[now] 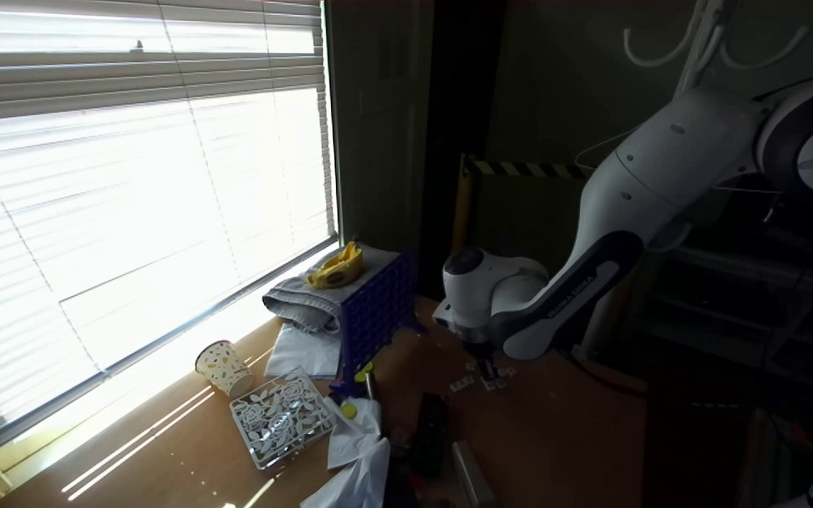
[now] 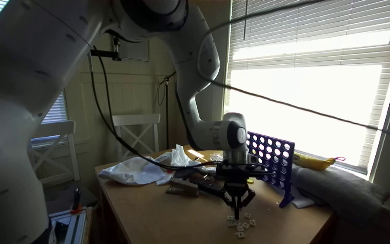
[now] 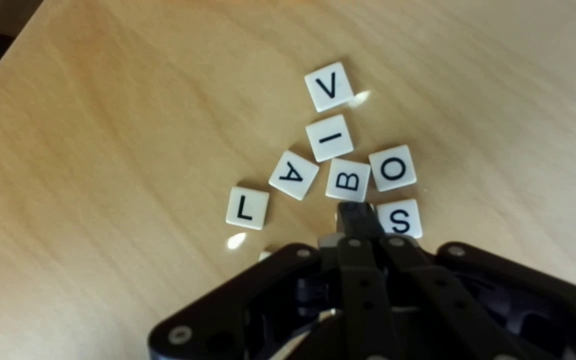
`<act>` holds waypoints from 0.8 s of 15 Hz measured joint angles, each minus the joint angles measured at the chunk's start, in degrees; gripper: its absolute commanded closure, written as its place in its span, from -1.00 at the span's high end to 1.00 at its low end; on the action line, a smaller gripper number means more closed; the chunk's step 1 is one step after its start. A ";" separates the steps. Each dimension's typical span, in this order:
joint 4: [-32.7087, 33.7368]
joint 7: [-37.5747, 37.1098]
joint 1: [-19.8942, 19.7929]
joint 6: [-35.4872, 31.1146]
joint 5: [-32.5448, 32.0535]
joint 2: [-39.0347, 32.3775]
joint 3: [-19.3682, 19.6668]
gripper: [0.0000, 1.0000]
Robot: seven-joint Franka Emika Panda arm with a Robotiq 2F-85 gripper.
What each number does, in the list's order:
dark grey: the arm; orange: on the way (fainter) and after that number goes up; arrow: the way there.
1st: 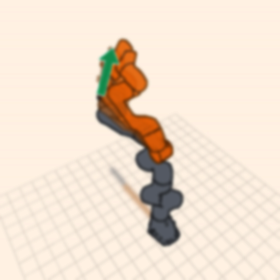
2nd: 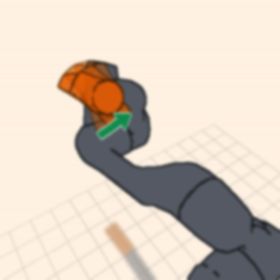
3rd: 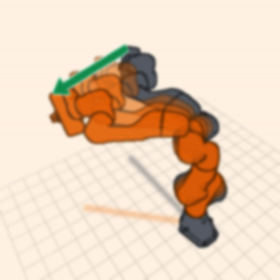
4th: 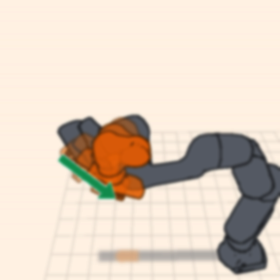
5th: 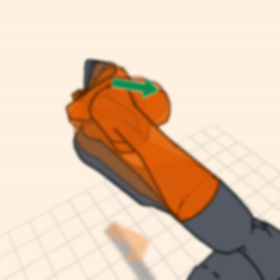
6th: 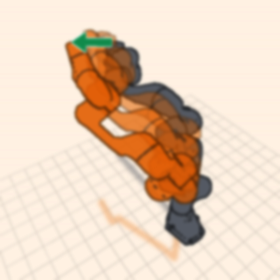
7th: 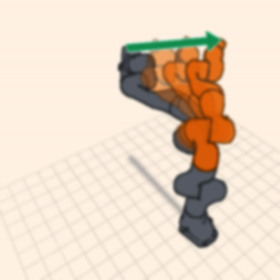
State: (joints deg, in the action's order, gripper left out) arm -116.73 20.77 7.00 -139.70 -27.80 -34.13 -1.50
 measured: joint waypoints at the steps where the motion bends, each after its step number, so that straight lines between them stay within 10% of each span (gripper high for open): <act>1: 0.16 0.10 0.17 0.30 -0.51 -0.10 0.00 -1.00; 12: 0.70 1.35 0.80 1.04 -3.04 -0.44 0.00 -1.00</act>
State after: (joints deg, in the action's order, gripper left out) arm -116.03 22.13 7.81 -138.66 -30.84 -34.57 -1.50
